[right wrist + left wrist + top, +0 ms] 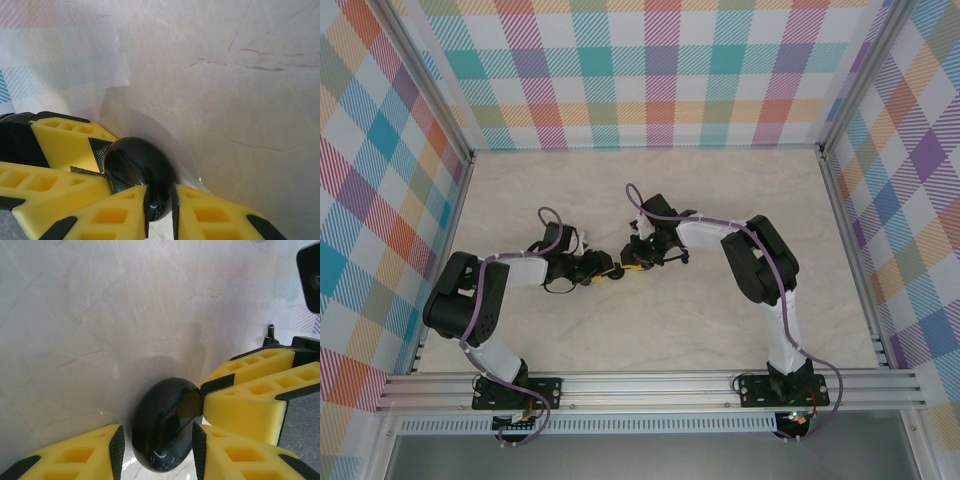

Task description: Insert the wireless bluetooth earbuds into the charging case

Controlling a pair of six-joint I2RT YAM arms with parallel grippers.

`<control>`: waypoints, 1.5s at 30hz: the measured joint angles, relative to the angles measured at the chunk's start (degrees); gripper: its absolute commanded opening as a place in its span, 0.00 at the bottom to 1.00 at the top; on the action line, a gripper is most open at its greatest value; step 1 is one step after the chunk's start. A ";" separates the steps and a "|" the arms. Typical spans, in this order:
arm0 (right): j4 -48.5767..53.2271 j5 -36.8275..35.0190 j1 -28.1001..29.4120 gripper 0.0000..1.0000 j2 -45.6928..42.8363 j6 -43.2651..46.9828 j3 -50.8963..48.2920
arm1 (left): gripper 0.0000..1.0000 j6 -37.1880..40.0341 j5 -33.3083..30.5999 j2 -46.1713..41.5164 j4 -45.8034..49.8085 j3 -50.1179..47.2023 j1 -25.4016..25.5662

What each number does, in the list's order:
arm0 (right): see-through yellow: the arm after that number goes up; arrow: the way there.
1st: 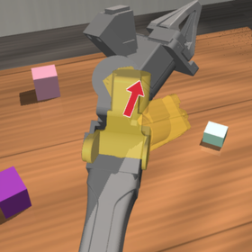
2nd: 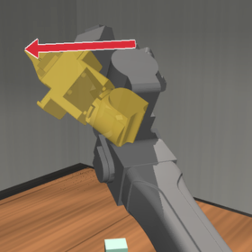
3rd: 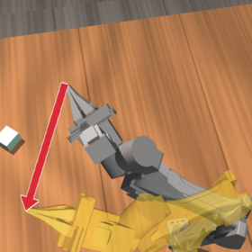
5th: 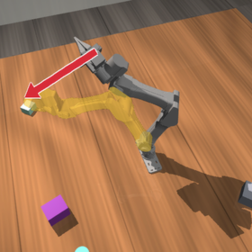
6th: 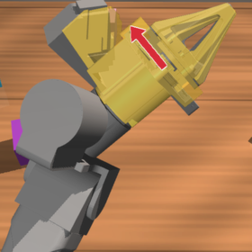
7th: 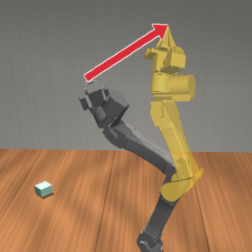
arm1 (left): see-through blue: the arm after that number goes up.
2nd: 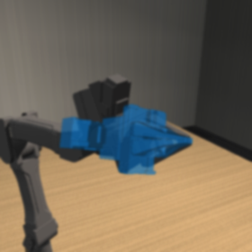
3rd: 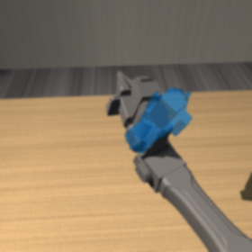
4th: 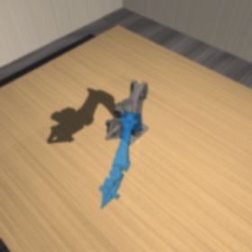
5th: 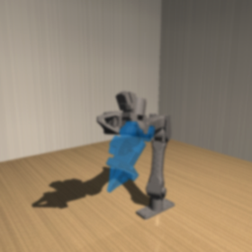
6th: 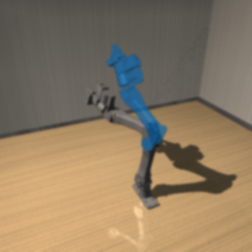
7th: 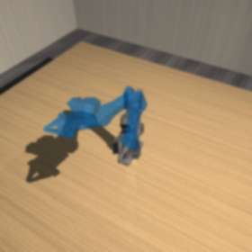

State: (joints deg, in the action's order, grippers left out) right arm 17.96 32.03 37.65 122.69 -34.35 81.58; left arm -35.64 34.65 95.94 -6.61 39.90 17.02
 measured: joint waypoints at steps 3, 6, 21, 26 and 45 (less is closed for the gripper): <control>-0.09 0.04 0.00 0.21 0.00 -0.11 0.00 | 0.40 -0.83 0.31 0.42 -1.14 0.00 0.15; -0.17 0.02 -0.02 0.21 0.00 -0.42 0.00 | 0.38 -1.40 0.46 0.76 -1.73 0.00 0.20; -0.81 0.11 -0.13 0.20 0.02 -1.27 -0.15 | 0.33 -3.96 0.87 1.57 -4.63 -0.33 1.14; -0.85 0.00 -0.24 0.20 0.02 -1.33 -0.26 | 0.25 -4.42 0.92 1.62 -5.86 -0.35 1.22; -5.95 -1.51 -5.22 0.32 -18.23 0.09 -14.36 | 0.20 -3.72 -0.15 -8.20 -8.92 -2.89 1.66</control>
State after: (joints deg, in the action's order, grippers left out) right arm 12.01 30.52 32.42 104.47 -34.26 67.22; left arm -39.35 34.50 87.74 -15.53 37.01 18.68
